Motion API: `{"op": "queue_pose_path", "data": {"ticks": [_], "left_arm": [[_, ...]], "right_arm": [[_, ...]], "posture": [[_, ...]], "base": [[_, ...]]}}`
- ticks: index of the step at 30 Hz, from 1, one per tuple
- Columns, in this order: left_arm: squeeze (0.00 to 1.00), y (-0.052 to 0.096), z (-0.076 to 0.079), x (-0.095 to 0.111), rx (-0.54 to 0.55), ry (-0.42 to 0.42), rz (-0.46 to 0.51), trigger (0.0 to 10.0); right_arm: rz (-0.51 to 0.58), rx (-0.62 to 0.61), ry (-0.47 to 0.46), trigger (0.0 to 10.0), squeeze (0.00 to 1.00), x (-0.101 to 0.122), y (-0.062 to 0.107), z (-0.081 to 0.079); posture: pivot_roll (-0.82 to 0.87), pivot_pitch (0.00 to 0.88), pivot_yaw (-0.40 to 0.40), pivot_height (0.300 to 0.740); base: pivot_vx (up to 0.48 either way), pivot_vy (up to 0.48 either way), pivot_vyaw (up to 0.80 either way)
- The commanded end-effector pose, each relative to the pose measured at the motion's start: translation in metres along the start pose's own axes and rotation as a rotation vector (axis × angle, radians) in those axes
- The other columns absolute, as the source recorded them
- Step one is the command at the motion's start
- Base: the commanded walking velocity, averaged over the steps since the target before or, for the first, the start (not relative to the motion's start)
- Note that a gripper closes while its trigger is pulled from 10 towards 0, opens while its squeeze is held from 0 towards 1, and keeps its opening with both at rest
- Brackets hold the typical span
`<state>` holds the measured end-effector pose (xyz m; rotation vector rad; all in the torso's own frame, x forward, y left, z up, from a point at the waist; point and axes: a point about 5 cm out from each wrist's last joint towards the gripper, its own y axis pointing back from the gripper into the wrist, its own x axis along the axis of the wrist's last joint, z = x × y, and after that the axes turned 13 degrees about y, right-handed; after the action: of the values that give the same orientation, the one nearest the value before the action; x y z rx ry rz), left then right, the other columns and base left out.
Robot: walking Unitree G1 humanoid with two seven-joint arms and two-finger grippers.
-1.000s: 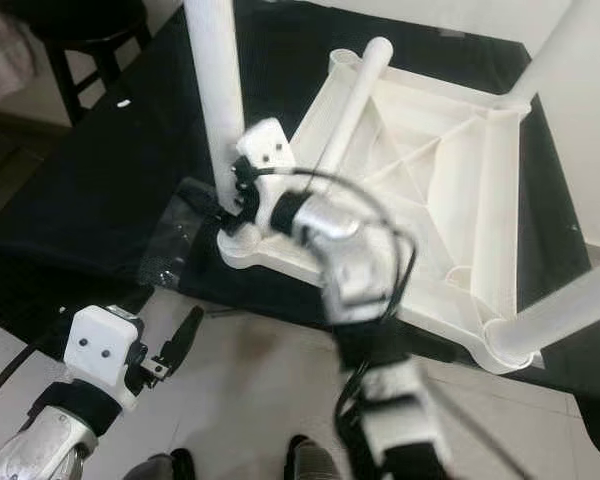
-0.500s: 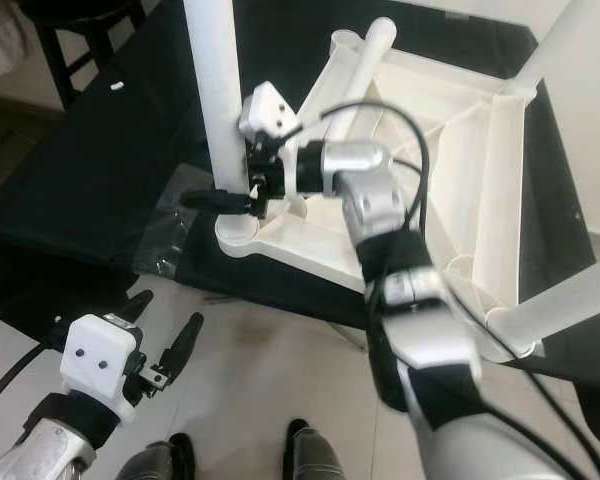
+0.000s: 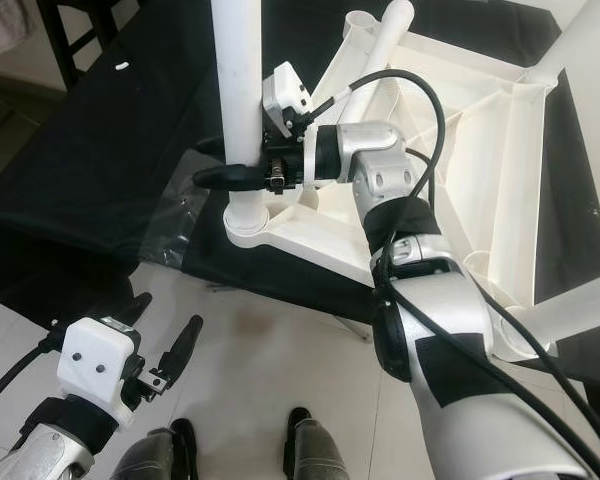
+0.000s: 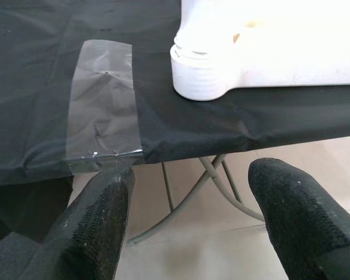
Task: Building children table
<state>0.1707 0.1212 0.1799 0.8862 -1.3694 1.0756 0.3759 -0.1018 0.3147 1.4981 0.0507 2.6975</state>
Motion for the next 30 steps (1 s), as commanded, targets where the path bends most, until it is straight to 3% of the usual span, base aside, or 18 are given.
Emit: {"op": "queue_pose_path", "data": {"ticks": [1, 6, 7, 9, 10, 11, 12, 13, 14, 16, 22, 23, 24, 26, 27, 30], "left_arm": [[0.0, 0.002, 0.001, -0.004, 0.002, 0.006, -0.027, 10.0], [0.0, 0.001, 0.001, -0.005, 0.003, 0.008, -0.026, 10.0], [0.0, 0.0, 0.0, -0.005, 0.003, 0.008, -0.024, 10.0], [0.0, 0.0, 0.0, -0.005, 0.003, 0.008, -0.024, 10.0], [0.0, 0.0, -0.002, -0.005, 0.003, 0.006, -0.024, 10.0], [0.0, 0.0, -0.002, -0.005, 0.003, 0.006, -0.024, 10.0], [0.0, -0.002, -0.003, -0.005, -0.005, 0.004, -0.025, 10.0], [0.0, -0.004, -0.004, -0.005, -0.017, 0.003, -0.025, 10.0], [0.0, -0.004, -0.004, -0.005, -0.017, 0.003, -0.025, 10.0], [0.0, -0.008, -0.005, -0.008, -0.032, 0.005, -0.028, 10.0], [0.0, -0.011, -0.007, -0.009, -0.028, 0.002, -0.026, 10.0], [0.0, -0.011, -0.007, -0.009, -0.022, -0.002, -0.024, 10.0], [0.0, -0.011, -0.008, -0.008, -0.015, -0.006, -0.022, 10.0], [0.0, -0.011, -0.009, -0.008, -0.008, -0.011, -0.021, 10.0], [0.0, -0.01, -0.01, -0.008, -0.005, -0.012, -0.021, 10.0], [0.0, -0.01, -0.011, -0.008, -0.003, -0.014, -0.02, 10.0]], "right_arm": [[0.012, -0.086, -0.003, 0.0, 0.0, -0.003, 0.011, 0.001], [-0.031, -0.253, -0.066, 0.0, 0.0, -0.021, 0.019, -0.01], [-0.172, -0.525, -0.06, 0.0, 0.0, -0.04, 0.004, -0.024], [-0.172, -0.525, -0.06, 0.0, 0.0, -0.04, 0.004, -0.024], [-0.193, -0.819, -0.252, 0.0, 0.0, -0.05, -0.023, -0.059], [-0.193, -0.819, -0.252, 0.0, 0.0, -0.05, -0.023, -0.059], [-0.308, -1.042, -0.321, 0.0, 0.0, -0.053, -0.027, -0.094], [-0.344, -1.175, -0.421, 0.0, 0.0, -0.051, -0.035, -0.117], [-0.344, -1.175, -0.421, 0.0, 0.0, -0.051, -0.035, -0.117], [-0.294, -1.138, -0.395, 0.0, 0.0, -0.043, -0.058, -0.119], [-0.259, -1.123, -0.378, 0.0, 0.0, -0.04, -0.066, -0.107], [-0.256, -1.117, -0.37, 2.3, 0.0, -0.039, -0.065, -0.102], [-0.262, -1.112, -0.359, 10.0, 0.0, -0.036, -0.063, -0.099], [-0.263, -1.082, -0.346, 10.0, 0.0, -0.028, -0.061, -0.096], [-0.239, -1.036, -0.339, 10.0, 1.0, -0.022, -0.059, -0.093], [-0.204, -0.995, -0.334, 10.0, 1.0, -0.014, -0.056, -0.087]], "posture": [[0.08, 0.333, -0.083, 0.74], [0.05, 0.324, -0.096, 0.74], [0.06, 0.32, -0.082, 0.74], [0.06, 0.32, -0.082, 0.74], [0.05, 0.329, -0.061, 0.74], [0.05, 0.329, -0.061, 0.74], [0.03, 0.321, -0.05, 0.74], [0.03, 0.314, -0.041, 0.74], [0.03, 0.314, -0.041, 0.74], [0.03, 0.29, -0.033, 0.74], [0.03, 0.282, -0.035, 0.74], [0.04, 0.283, -0.039, 0.74], [0.05, 0.284, -0.045, 0.74], [0.06, 0.285, -0.047, 0.74], [0.06, 0.286, -0.05, 0.74], [0.06, 0.286, -0.05, 0.74]], "base": [[0.0, 0.0, 0.0], [0.0, 0.0, 0.0], [0.0, 0.0, 0.0], [0.0, 0.0, 0.0], [0.0, 0.0, 0.0], [0.0, 0.0, 0.0], [0.0, 0.0, 0.0], [0.0, 0.0, 0.0], [0.0, 0.0, 0.0], [0.0, 0.0, 0.0], [0.0, 0.0, 0.0], [0.0, 0.0, 0.0], [0.0, 0.0, 0.0], [0.0, 0.0, 0.0], [0.0, 0.0, 0.0], [0.0, 0.0, 0.0]]}}
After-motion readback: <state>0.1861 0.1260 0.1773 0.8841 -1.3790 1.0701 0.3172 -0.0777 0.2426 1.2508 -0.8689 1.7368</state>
